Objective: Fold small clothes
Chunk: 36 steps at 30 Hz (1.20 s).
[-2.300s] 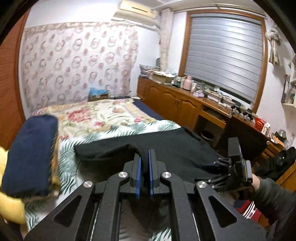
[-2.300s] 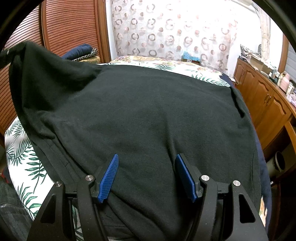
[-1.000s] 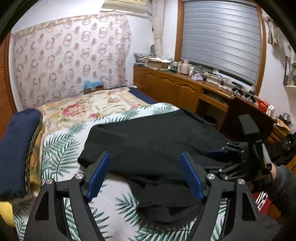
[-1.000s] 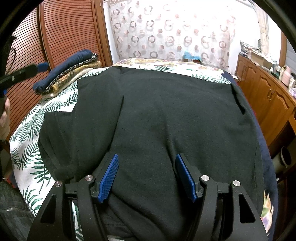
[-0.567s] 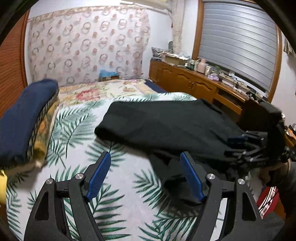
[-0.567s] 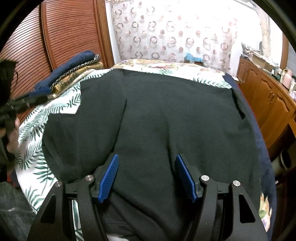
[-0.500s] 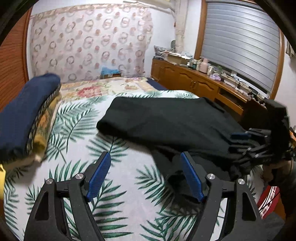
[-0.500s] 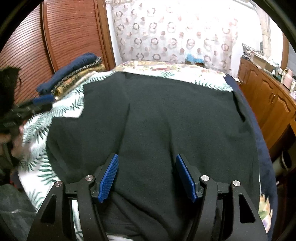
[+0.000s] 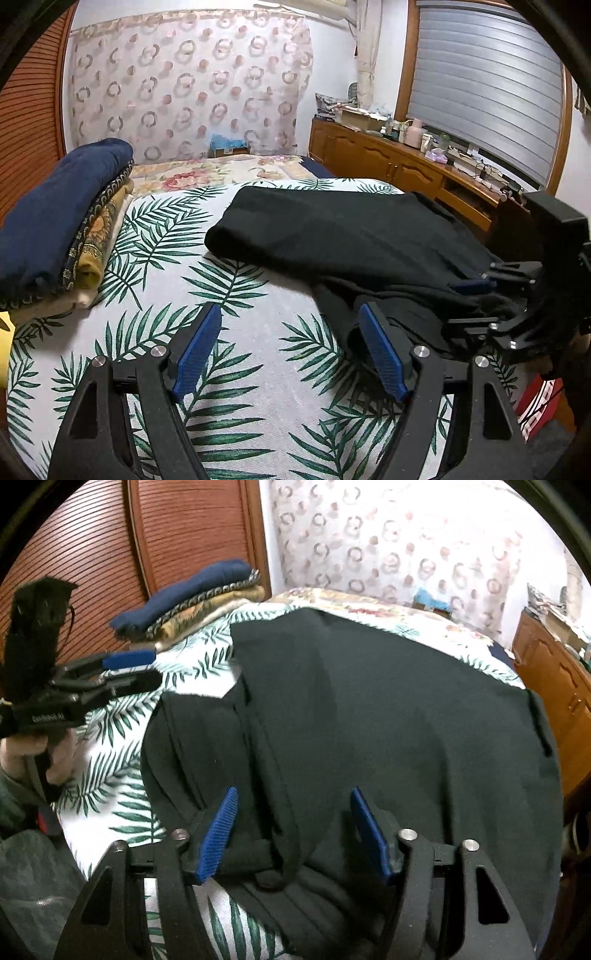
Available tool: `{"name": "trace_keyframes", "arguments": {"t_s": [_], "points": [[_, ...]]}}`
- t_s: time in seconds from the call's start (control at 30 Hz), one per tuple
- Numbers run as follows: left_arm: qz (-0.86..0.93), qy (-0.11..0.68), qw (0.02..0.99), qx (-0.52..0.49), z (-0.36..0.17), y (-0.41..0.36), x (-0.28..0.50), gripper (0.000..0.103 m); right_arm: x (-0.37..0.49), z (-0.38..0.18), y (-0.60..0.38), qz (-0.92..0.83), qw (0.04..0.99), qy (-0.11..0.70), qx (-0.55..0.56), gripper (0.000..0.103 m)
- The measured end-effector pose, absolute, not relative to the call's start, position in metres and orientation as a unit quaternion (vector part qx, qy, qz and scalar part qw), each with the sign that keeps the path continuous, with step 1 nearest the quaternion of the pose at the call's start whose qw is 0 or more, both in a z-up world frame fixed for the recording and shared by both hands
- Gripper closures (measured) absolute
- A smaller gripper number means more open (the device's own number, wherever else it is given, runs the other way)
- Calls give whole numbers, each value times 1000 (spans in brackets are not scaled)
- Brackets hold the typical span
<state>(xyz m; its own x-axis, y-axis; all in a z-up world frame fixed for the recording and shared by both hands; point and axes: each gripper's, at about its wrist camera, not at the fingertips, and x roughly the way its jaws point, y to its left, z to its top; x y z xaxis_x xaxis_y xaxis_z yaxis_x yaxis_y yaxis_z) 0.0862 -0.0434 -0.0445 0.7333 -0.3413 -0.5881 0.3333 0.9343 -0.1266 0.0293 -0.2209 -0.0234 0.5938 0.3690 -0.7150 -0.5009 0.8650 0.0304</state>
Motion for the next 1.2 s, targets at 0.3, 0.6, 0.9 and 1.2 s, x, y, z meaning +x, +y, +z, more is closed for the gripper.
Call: {"name": "trace_keyframes", "arguments": {"t_s": [0.3, 0.6, 0.9, 1.2], "points": [[-181, 319, 930, -4, -45, -46, 87, 25, 32, -11, -221, 241, 902, 346, -88, 92], [-181, 319, 930, -4, -44, -46, 87, 25, 9, 33, -221, 229, 925, 281, -108, 92], [-181, 315, 932, 10, -45, -52, 86, 25, -14, 54, -245, 181, 945, 248, -107, 92], [-193, 305, 933, 2, -38, -57, 83, 25, -38, 22, -299, 104, 944, 305, -68, 92]]}}
